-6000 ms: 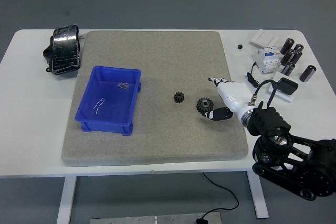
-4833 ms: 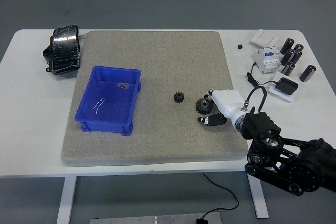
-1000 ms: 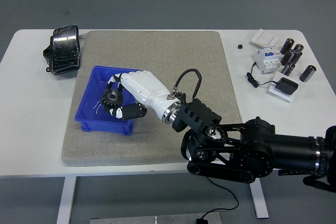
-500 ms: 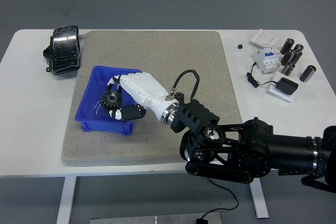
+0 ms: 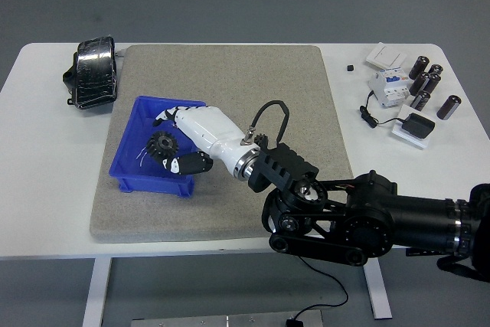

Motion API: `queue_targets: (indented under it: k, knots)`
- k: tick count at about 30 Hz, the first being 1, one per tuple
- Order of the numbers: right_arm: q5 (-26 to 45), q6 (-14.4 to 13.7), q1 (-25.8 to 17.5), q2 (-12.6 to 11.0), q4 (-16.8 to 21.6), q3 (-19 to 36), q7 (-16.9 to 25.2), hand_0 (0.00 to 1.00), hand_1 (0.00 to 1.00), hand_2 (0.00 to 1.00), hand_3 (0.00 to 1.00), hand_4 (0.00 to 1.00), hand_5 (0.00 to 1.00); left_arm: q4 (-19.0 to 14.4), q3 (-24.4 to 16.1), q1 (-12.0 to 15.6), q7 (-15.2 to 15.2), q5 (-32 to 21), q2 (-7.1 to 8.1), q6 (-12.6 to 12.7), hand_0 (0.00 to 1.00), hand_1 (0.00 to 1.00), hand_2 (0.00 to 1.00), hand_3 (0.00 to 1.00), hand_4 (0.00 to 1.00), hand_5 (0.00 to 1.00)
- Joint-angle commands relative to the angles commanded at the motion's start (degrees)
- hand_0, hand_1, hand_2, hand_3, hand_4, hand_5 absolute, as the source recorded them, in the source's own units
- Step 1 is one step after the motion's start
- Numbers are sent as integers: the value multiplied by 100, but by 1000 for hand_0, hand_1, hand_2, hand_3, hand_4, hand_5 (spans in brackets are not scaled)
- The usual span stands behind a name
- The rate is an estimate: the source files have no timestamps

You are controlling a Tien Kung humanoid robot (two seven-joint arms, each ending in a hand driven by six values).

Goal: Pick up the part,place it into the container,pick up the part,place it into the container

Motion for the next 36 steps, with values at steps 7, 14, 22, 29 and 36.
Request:
queue_targets:
  k: [7, 14, 22, 29, 36]
  knots:
    - [5, -25, -6, 7, -12, 24, 19, 720, 787, 867, 876, 652, 259, 4, -2, -6, -2, 5, -6, -5, 671, 650, 636, 658, 734, 601]
    - [-31, -126, -37, -72, -94, 132, -15, 704, 777, 847, 863, 677, 286, 2, 11, 6, -4, -10, -9, 6, 670, 650, 636, 658, 736, 602]
    - [-45, -67, -137, -293, -595, 233, -92, 581, 705, 794, 841, 672, 288, 3, 35, 20, -20, -42, -16, 18, 670, 650, 636, 658, 734, 601]
    - [-48, 108, -294, -430, -938, 122, -138, 406, 616, 766, 825, 672, 285, 11, 31, 34, -39, -48, -27, 18, 670, 650, 635, 653, 716, 585]
    - [-95, 261, -472, -541, -1218, -40, -148, 373, 585, 760, 819, 675, 285, 11, 37, 50, -45, -70, -39, 24, 670, 650, 634, 652, 715, 583]
